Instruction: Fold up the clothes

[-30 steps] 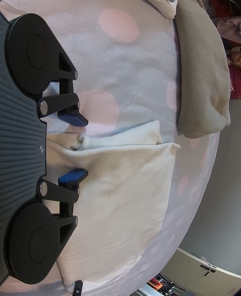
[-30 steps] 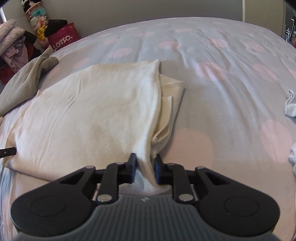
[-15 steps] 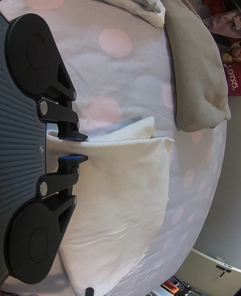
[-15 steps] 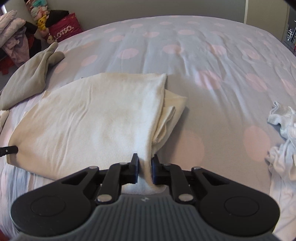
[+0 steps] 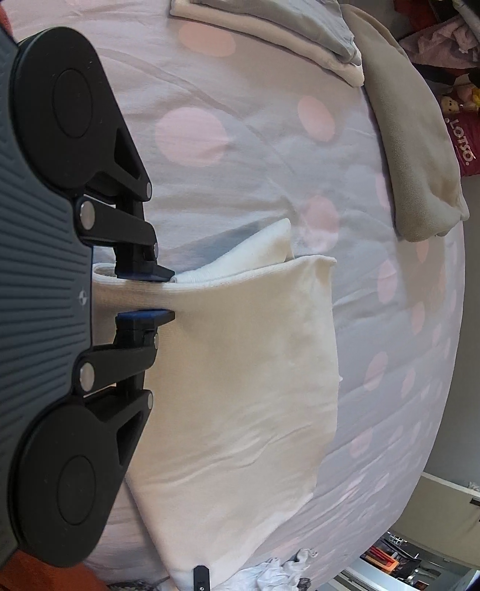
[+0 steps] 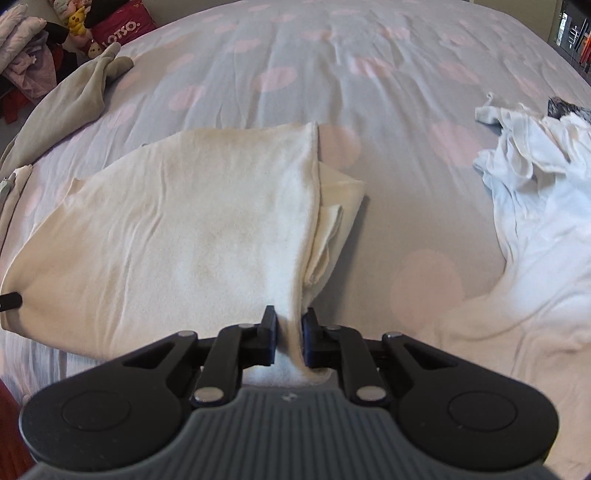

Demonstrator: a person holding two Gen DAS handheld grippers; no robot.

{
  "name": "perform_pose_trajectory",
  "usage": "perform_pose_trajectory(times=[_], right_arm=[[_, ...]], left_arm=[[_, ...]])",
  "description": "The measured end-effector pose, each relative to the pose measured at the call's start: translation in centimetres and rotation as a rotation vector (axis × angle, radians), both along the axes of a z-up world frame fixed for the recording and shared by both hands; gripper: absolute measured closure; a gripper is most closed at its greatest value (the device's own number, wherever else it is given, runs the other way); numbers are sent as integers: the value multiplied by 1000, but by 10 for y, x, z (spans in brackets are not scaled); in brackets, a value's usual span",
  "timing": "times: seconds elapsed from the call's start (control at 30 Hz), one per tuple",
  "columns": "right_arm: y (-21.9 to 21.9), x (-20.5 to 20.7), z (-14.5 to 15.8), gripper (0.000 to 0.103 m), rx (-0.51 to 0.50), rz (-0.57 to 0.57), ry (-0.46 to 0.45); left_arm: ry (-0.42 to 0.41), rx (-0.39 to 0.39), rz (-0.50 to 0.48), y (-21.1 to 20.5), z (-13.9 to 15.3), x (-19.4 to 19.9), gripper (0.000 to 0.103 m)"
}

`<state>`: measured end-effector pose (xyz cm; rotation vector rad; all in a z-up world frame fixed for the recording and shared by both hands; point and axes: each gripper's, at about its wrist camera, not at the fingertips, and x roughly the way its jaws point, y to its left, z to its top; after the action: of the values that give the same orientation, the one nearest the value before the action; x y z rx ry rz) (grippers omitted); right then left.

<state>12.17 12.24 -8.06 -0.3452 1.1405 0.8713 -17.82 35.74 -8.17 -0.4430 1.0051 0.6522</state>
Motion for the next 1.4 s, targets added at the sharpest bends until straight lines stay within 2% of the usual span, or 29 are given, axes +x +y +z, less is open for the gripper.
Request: perform_pose_trajectory(times=[0.1, 0.3, 0.43, 0.5, 0.57, 0.63, 0.7, 0.77, 0.83, 1.0, 1.17, 1.3, 1.4], right_arm=[[-10, -9, -5, 88, -13, -9, 8], [-1, -12, -32, 87, -75, -43, 5], [1, -12, -35, 84, -95, -57, 4], [-3, -12, -34, 75, -104, -68, -3], [-6, -10, -31, 72, -101, -89, -6], [-10, -8, -27, 61, -98, -115, -16], [-14, -5, -22, 57, -87, -138, -34], [-18, 0, -15, 54, -63, -165, -46], [-18, 7, -9, 40, -29, -190, -55], [-6, 21, -12, 33, 33, -230, -13], [8, 32, -28, 32, 64, -264, 36], [16, 41, -39, 32, 57, -274, 52], [21, 47, -47, 32, 58, -264, 67]], left_arm=[[18, 19, -18, -7, -2, -4, 90], [45, -41, 13, 0, -27, -10, 89], [40, -55, 49, 6, -27, -16, 84], [43, -49, 63, 8, -26, -19, 82], [34, -50, 75, 9, -23, -22, 79], [23, -46, 98, 11, -18, -25, 67], [8, -27, 114, 13, -11, -26, 55], [-4, 0, 119, 15, -4, -24, 54], [-16, 20, 108, 18, 1, -18, 50], [-3, 37, 35, 27, -5, 10, 48], [13, 1, -10, 34, -28, 31, 48], [23, 22, -44, 36, -44, 40, 48], [-1, 29, -52, 40, -51, 42, 48]])
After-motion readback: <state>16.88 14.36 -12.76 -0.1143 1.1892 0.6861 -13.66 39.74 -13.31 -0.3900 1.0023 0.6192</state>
